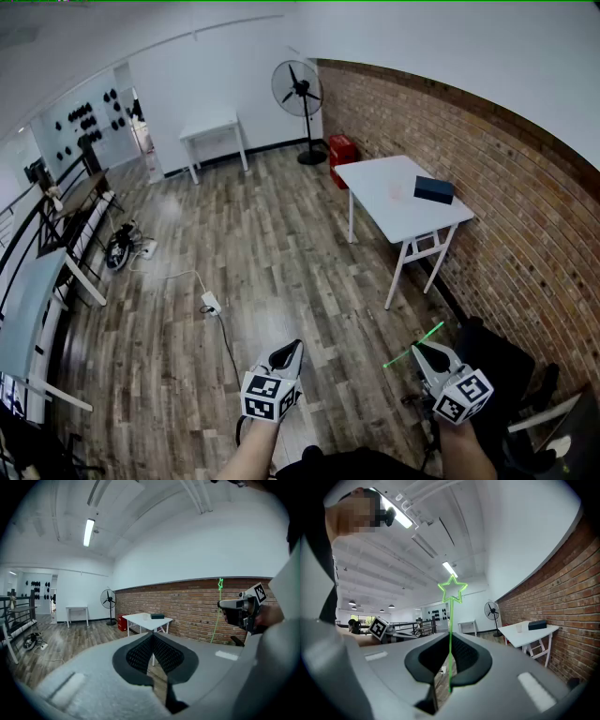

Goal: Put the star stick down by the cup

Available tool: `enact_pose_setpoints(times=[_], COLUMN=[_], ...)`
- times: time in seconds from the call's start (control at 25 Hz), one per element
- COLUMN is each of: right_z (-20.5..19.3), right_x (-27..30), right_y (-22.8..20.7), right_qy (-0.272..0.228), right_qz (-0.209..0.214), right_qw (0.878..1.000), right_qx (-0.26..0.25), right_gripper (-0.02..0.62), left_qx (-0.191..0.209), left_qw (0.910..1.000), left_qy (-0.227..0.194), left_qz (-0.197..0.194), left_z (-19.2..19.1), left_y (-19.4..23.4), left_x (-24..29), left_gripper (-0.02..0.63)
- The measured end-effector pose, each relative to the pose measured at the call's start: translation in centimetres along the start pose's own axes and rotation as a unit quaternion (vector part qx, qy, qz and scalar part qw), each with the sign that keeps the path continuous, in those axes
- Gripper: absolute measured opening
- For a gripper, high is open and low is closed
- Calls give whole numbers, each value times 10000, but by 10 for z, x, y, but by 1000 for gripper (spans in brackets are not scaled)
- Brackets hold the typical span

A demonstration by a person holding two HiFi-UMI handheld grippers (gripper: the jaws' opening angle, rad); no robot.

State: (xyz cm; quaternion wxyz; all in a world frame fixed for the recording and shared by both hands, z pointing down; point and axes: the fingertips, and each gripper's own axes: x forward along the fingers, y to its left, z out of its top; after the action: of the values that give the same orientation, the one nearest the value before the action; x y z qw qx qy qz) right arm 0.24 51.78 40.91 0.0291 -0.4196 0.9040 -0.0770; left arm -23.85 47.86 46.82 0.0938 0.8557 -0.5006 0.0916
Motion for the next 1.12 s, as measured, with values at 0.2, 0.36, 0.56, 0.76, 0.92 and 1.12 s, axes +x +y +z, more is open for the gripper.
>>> enact_pose_setpoints(times=[0.2, 0.36, 0.56, 0.76, 0.92, 1.12], right_z=[2, 6, 8, 7, 4, -5], right_x=[-6, -11, -24, -43, -53, -55], right_y=[-12, -19, -29, -41, -42, -42], right_qy=[-3, -34, -93, -146, -211, -155], right_qz=[14, -27, -19, 51, 192, 377], right_qw=[10000, 10000, 9999, 9996, 9991, 9982], right_qx=[-33, -25, 42, 239, 320, 433], right_gripper=[12, 12, 12, 14, 15, 15], left_qx=[42, 55, 27, 69, 101, 5], left_qw=[10000, 10000, 9999, 9999, 9998, 9999], left_qy=[-12, -13, 6, 19, -22, 33], left_qz=[-19, -64, -108, -140, -164, -149], left_z=[5, 6, 6, 9, 9, 0], left_y=[-11, -21, -38, -66, -89, -102], left_x=[9, 15, 25, 35, 39, 43], left_gripper=[6, 6, 6, 6, 6, 6])
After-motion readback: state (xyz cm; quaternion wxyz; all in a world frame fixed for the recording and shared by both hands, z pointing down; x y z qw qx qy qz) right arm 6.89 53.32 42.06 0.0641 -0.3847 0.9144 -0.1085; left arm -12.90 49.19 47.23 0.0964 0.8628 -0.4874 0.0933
